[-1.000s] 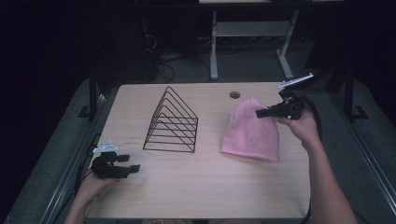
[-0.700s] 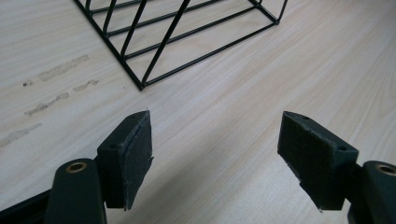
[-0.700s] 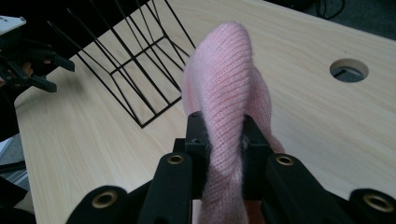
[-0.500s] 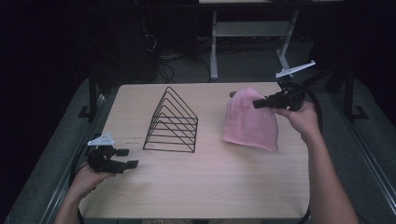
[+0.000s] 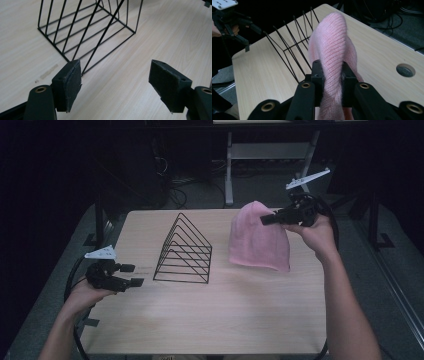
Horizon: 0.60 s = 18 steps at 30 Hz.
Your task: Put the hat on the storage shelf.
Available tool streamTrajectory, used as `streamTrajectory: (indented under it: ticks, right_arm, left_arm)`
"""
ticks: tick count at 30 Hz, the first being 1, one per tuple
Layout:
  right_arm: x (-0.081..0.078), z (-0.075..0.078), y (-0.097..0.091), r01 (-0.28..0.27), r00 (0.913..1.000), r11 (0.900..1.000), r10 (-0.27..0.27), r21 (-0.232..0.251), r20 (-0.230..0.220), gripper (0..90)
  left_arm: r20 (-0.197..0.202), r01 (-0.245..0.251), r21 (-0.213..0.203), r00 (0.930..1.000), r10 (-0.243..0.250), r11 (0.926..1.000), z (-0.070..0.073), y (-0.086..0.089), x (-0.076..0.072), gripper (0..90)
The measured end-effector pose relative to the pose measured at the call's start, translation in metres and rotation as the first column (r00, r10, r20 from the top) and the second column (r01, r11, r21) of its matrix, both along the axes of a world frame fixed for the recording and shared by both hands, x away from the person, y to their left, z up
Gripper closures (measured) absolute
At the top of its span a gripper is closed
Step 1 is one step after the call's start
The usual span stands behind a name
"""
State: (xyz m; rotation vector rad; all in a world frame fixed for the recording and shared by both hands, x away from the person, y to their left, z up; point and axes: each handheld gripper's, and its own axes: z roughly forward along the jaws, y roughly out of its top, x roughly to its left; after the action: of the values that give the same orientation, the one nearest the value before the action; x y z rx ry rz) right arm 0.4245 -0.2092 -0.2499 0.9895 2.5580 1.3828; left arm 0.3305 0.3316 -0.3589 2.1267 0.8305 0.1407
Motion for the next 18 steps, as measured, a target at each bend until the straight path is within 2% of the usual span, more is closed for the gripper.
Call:
streamTrajectory:
  ticks: [7, 12, 18]
  right_arm:
    - [0.002, 0.019, 0.012, -0.033, 0.9990, 0.9995, 0.032, 0.005, 0.030, 77.4]
    - [0.002, 0.028, 0.019, -0.047, 0.9979, 0.9989, 0.047, 0.004, 0.044, 77.4]
    - [0.004, 0.045, 0.035, -0.084, 0.9942, 0.9965, 0.083, 0.010, 0.068, 77.4]
  left_arm:
    - [0.011, 0.036, 0.017, 0.9993, -0.036, 0.9992, 0.024, -0.005, 0.007, 25.9]
    - [0.023, 0.056, 0.022, 0.9981, -0.057, 0.9982, 0.033, -0.010, 0.012, 25.8]
    - [0.032, 0.086, 0.002, 0.9958, -0.086, 0.9963, 0.049, -0.017, 0.020, 25.7]
